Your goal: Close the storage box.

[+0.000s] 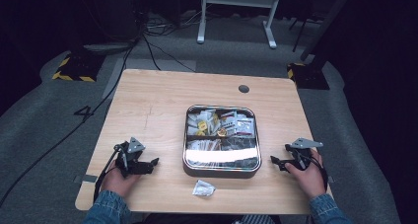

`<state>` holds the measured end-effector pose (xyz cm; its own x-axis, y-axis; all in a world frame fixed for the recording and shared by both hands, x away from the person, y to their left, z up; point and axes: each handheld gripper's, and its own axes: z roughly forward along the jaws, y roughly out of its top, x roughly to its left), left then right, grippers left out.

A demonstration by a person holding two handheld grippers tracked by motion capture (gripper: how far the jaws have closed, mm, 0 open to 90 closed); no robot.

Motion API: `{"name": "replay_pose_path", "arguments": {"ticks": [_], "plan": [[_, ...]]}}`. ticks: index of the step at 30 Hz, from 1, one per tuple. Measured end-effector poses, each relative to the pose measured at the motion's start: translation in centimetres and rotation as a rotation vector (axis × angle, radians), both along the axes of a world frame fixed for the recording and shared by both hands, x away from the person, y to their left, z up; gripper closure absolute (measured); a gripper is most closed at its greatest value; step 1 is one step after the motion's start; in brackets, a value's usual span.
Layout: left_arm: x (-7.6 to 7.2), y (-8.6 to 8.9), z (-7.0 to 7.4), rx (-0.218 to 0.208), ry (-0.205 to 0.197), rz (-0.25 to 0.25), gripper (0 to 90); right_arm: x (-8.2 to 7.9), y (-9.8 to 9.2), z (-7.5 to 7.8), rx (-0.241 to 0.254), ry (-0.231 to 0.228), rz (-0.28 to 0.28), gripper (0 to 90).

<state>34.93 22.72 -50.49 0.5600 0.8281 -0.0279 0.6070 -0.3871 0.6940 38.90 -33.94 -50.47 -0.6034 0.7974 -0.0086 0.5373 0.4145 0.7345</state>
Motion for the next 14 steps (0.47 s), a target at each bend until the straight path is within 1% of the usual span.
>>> {"name": "replay_pose_path", "arguments": {"ticks": [14], "plan": [[0.06,0.0,0.01,0.003,-0.001,-0.002,16.9,-0.01,0.01,-0.01,0.002,0.0,-0.003,14.9]]}}
